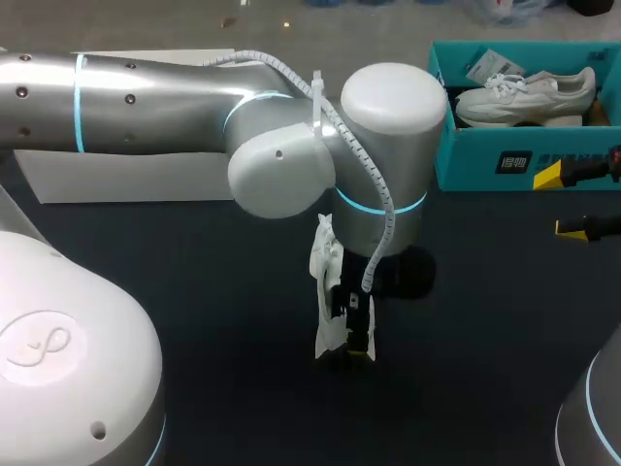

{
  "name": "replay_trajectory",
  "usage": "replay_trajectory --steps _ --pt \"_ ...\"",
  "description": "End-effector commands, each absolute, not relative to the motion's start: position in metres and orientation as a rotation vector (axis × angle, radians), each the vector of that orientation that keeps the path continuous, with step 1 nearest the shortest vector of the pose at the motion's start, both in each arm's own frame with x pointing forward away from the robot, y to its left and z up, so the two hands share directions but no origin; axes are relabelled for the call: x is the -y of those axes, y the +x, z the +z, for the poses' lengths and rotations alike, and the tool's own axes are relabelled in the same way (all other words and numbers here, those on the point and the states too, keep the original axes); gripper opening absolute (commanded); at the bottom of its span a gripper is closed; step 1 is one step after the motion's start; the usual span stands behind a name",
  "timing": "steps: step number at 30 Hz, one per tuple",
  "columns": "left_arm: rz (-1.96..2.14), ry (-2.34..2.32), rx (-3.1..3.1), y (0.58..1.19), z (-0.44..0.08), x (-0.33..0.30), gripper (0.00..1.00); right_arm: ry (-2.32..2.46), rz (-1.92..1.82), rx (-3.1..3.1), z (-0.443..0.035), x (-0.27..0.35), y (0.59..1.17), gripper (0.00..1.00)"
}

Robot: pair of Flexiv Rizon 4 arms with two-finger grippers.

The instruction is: Take the shoe out of the shoebox, open the shoe tongue, remove and reinsert the insole, then place the shoe into the shoebox

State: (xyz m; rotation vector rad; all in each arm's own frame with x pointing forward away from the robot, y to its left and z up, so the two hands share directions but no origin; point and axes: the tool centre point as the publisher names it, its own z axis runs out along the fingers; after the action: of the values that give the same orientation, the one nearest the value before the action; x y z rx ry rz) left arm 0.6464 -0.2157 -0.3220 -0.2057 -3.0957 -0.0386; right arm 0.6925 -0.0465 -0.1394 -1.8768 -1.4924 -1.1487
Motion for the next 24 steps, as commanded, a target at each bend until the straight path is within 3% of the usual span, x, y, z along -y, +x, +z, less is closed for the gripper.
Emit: replay_trajectory --steps 1,24 --pt "0.024 -0.241 3.085 0.650 -0.339 0.206 1.00 -1.879 -1.149 1.492 -0.140 0.046 0.692 1.00" --pt "0.096 -0.108 3.010 0.670 -0.401 0.195 1.00 -1.879 -1.149 1.492 -0.140 0.046 0.692 1.00"
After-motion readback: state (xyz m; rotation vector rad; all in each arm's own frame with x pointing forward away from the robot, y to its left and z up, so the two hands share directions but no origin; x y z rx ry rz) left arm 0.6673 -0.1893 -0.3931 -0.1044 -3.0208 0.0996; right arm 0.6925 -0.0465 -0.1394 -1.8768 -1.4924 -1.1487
